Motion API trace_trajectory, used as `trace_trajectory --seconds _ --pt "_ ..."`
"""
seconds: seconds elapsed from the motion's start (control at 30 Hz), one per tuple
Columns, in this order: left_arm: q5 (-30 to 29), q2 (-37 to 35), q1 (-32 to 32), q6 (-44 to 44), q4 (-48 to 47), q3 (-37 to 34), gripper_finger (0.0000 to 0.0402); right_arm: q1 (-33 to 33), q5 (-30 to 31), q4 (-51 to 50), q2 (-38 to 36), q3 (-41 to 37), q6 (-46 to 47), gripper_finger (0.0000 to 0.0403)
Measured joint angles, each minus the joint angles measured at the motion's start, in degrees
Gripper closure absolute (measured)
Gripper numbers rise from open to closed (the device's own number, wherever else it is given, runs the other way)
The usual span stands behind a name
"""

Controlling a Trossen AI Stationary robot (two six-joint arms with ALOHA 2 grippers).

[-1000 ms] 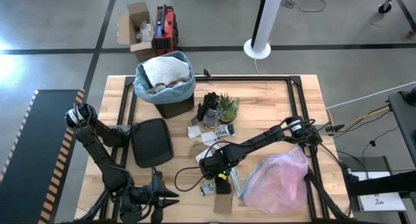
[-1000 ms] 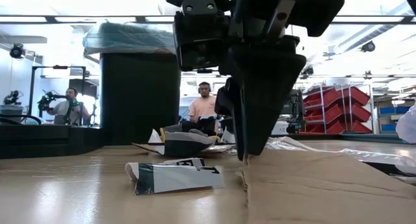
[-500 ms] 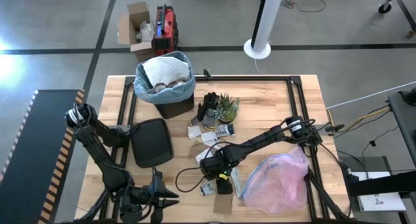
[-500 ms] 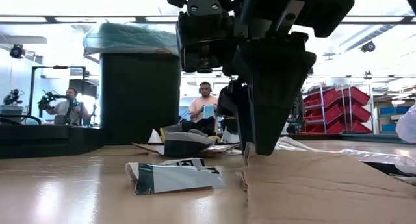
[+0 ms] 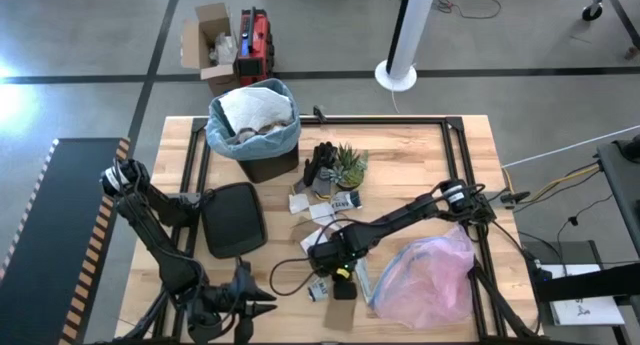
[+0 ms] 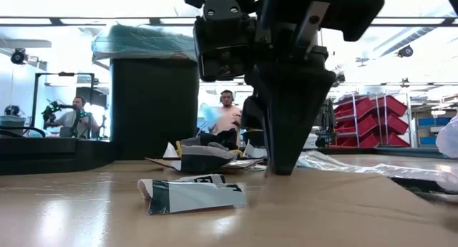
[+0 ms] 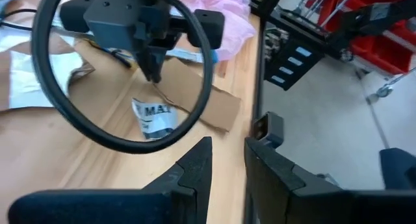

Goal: Place trash/remove bag and relplace
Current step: Put the brown cardboard into the trash bin

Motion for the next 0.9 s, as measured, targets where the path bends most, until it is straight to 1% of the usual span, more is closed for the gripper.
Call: trace_trajectory --seconds 0.17,0.23,0.3,0.4,0.57,0.67,0.8,0.9 --pt "-0.03 -2.02 0.41 0.03 -2.76 -0.02 0.0326 -0.32 -0.13 -0.56 -0.28 0.78 3.9 0.04" --pt "0.05 -3.97 0.36 0.01 -4.28 -0.02 0.0326 -0.73 0.0 -1.63 -1.32 2.09 4.14 0.0402" --pt "0.04 -6.74 0.31 0.0 -6.54 -0.02 0.0326 -1.4 1.88 -3.3 -2.92 4.14 5.1 0.0402" --pt "-0.06 -11.45 0.17 0.04 -9.56 -0.02 0.0326 -2.59 7.53 -7.18 -5.23 8.24 4.34 0.0403" --pt "-0.02 -18.57 0.15 3.19 -13.04 -0.02 0.0326 -4.59 15.48 -9.14 -9.89 16.6 1.94 0.0403" --pt "-0.36 -22.8 0.15 3.42 -15.81 -0.02 0.0326 -5.83 20.78 -9.62 -11.94 22.13 0.16 0.0403" --pt "-4.6 -27.04 0.15 4.25 -16.41 -0.02 0.0326 -7.95 29.63 -9.61 -13.09 28.71 -2.71 0.0403" --pt "-7.2 -28.58 0.15 7.44 -15.08 -0.02 0.0326 -10.0 38.67 -9.18 -13.2 33.64 -3.05 0.0403"
